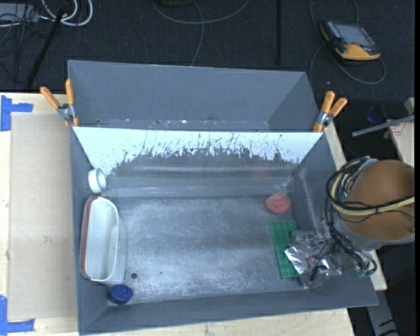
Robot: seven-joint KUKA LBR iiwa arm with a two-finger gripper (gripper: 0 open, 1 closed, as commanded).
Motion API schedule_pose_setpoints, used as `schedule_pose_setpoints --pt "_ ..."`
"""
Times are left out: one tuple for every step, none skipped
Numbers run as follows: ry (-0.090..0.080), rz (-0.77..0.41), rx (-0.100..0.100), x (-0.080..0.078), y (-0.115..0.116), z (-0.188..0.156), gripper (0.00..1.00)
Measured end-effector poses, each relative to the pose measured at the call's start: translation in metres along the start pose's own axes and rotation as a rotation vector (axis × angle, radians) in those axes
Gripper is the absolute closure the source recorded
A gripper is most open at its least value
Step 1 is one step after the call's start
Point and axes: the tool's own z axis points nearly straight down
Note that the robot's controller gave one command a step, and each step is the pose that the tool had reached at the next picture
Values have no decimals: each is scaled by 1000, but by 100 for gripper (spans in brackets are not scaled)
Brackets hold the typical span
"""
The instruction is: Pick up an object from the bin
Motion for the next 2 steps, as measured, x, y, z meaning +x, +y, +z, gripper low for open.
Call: schedule_pose_setpoints --pt "22 1 -1 -3 0 -47 100" --pt "23 3 -2 -4 1 -63 100"
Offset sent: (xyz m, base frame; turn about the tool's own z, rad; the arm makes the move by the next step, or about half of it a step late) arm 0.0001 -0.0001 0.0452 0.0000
